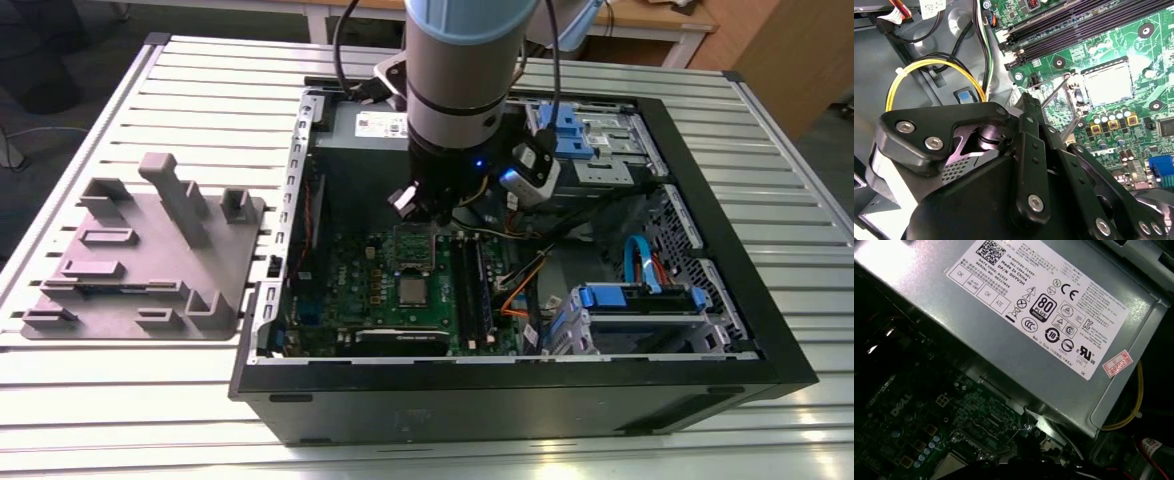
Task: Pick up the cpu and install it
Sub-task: 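Close the cpu cover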
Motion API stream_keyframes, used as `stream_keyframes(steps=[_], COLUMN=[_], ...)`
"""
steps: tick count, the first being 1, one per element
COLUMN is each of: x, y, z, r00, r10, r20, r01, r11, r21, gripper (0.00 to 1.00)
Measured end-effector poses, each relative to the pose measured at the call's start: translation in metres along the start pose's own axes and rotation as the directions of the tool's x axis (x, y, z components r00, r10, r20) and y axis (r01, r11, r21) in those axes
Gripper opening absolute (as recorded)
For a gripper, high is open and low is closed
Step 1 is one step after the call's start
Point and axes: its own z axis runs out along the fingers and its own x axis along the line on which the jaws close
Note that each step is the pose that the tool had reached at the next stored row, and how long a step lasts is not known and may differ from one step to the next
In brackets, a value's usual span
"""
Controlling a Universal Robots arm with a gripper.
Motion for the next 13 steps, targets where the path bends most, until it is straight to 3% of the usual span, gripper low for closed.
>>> stream_keyframes(steps=[13], x=[0.0068], y=[-0.0093], z=[-0.0035], r00=[0.9997], r10=[-0.022], r20=[-0.0001], r01=[0.022], r11=[0.9997], r21=[-0.0017], gripper=[0.11])
